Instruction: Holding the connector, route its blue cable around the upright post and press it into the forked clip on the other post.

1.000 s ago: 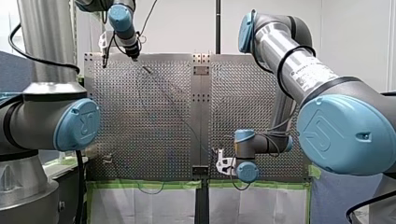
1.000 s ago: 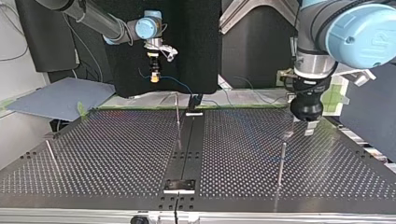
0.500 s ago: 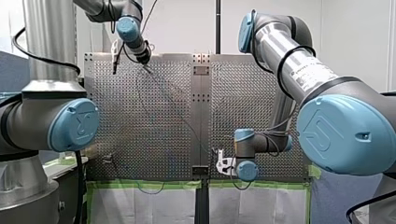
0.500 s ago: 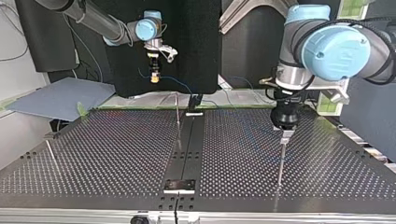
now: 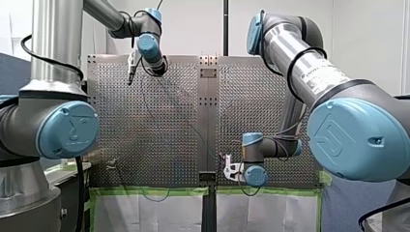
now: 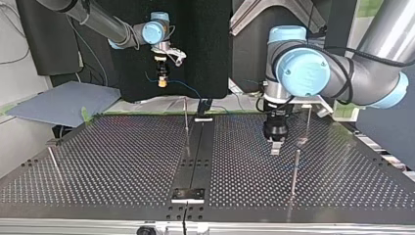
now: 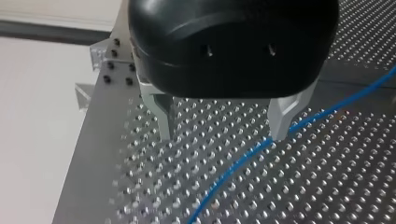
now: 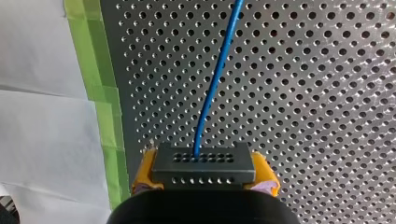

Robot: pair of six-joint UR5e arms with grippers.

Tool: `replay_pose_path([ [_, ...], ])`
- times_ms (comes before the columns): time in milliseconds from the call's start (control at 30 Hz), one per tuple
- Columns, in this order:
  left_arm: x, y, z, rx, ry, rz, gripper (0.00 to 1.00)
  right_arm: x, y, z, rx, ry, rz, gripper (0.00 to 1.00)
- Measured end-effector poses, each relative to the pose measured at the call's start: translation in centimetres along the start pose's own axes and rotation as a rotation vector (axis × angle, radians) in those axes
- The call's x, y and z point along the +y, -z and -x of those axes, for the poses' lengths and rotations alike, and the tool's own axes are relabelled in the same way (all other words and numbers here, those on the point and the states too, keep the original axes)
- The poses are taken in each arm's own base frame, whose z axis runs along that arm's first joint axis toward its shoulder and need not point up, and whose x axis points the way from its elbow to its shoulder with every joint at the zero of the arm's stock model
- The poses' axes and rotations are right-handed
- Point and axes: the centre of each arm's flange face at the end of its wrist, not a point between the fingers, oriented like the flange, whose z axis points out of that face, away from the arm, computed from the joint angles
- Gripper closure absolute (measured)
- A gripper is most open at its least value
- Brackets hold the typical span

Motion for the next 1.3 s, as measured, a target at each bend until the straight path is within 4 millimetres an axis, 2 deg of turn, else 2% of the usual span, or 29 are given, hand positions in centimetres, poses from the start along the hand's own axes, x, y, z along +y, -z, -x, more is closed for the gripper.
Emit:
replay_pose_path([
  [300, -2.9, 0.8, 0.3, -0.074, -0.066, 0.017, 0.00, 0.0, 0.0, 0.0, 0.003, -0.002, 0.000, 1.00],
  [600, -3.9, -1.3, -2.0, -0.081, -0.138, 0.083, 0.00, 0.0, 0.0, 0.0, 0.000, 0.000, 0.000, 1.00],
  [733, -4.1, -1.9, -2.5, -0.091, -0.164, 0.116, 0.00, 0.0, 0.0, 0.0, -0.002, 0.001, 0.001, 1.00],
  [1067, -3.7, -2.6, -2.4, -0.134, -0.169, 0.210, 0.00, 0.0, 0.1, 0.1, -0.006, 0.004, 0.000, 1.00],
  [1300, -4.1, -3.9, -4.6, -0.106, -0.190, 0.222, 0.00, 0.0, 0.1, 0.1, -0.008, 0.005, 0.001, 1.00],
])
